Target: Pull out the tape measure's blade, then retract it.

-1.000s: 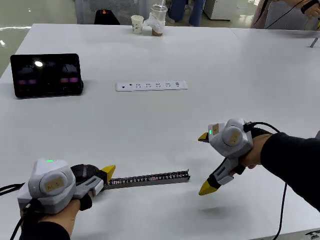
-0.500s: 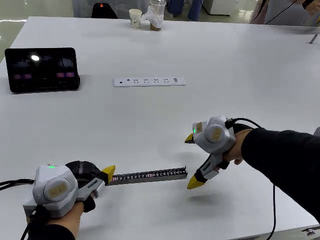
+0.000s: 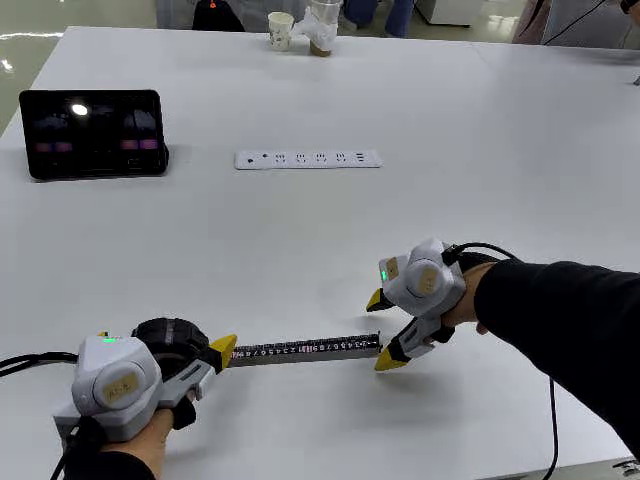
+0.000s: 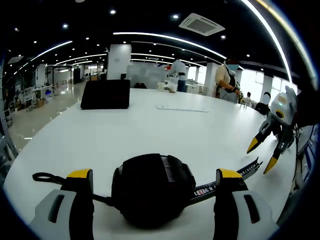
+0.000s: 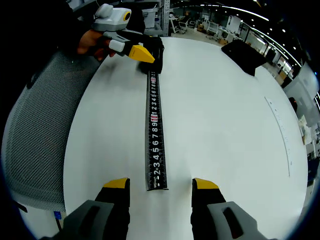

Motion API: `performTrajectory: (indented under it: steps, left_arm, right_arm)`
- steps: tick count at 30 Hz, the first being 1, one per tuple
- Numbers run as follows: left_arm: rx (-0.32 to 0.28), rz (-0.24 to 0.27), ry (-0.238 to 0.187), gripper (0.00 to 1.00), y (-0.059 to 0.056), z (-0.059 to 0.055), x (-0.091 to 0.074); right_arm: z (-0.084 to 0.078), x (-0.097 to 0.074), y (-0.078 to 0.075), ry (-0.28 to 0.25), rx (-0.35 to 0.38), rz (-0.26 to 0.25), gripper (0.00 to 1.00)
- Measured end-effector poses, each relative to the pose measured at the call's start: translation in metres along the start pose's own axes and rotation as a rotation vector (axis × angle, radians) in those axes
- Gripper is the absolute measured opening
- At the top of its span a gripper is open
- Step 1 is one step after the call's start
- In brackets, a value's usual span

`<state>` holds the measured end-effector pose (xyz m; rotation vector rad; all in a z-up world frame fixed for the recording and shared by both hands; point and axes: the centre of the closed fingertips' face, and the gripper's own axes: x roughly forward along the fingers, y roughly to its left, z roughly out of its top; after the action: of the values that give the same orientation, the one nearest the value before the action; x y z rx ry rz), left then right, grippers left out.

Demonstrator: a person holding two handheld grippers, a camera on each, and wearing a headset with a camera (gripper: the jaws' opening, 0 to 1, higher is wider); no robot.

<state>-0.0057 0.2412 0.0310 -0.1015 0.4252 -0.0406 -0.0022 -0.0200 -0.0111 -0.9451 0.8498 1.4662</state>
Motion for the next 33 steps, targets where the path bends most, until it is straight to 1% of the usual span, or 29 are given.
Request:
performTrajectory:
  steps: [1,2,6,8,12,15,18,21,23,24,25,26,27,30,33]
  left_arm:
    - [0.007,-0.001,-0.004,0.99,-0.0003,0.0005,0.0004]
    - [0.017,0.0,0.005,0.99,-0.0006,-0.001,-0.0002]
    - [0.001,-0.001,0.002,0.99,-0.0004,-0.0014,-0.0003]
    - [-0.012,-0.005,-0.002,0.99,-0.0007,-0.0006,-0.0007]
    - [-0.014,-0.007,-0.001,0.99,-0.0021,-0.0006,-0.0012]
    - [-0.013,-0.007,-0.004,0.99,-0.0025,0.0005,-0.0008]
    - [-0.022,-0.005,-0.011,0.99,-0.0016,0.0027,0.0001]
    - [-0.024,-0.003,-0.006,0.99,-0.0019,0.0022,-0.0005]
    - [-0.022,-0.003,-0.004,0.99,-0.0022,0.0014,-0.0007]
    - [-0.024,-0.003,-0.003,0.99,-0.0024,0.0011,-0.0007]
    - [-0.022,0.0,-0.002,0.99,-0.0021,0.0008,-0.0006]
    - [-0.019,0.002,-0.001,0.99,-0.0013,0.0008,-0.0005]
    - [-0.017,0.007,0.0,0.98,-0.0003,0.0005,-0.0003]
    - [-0.023,0.007,-0.001,0.96,-0.0011,0.0006,0.0011]
    - [-0.013,0.007,0.002,0.93,-0.002,-0.0009,0.0026]
  right_arm:
    - [-0.0005,0.0005,0.0008,0.001,-0.001,0.004,0.46]
    - [-0.0017,0.0013,0.0013,0.004,-0.001,0.006,0.44]
    - [-0.0068,0.0025,0.0,0.019,0.003,0.004,0.34]
    - [-0.0055,0.0019,-0.0002,0.017,0.006,0.003,0.33]
    - [-0.0044,0.0021,0.0007,0.019,0.0,0.005,0.3]
    - [-0.0051,0.0018,0.0007,0.022,-0.003,0.004,0.23]
    - [-0.007,0.0013,0.0013,0.022,-0.01,0.004,0.19]
    - [-0.0066,0.0015,0.0002,0.02,0.005,-0.004,0.17]
    - [-0.0056,0.0022,0.0011,0.031,0.005,-0.005,0.15]
    - [-0.0052,0.0024,0.0016,0.037,-0.018,-0.004,0.15]
    - [-0.0052,0.003,0.0054,0.047,-0.042,0.007,0.13]
    - [-0.005,0.0024,0.0049,0.055,-0.063,-0.001,0.13]
    - [-0.0043,0.0021,0.0059,0.054,-0.039,-0.005,0.12]
    - [-0.0051,0.0019,0.0047,0.065,-0.041,-0.006,0.12]
    - [-0.0057,0.0021,0.0041,0.066,-0.022,-0.006,0.12]
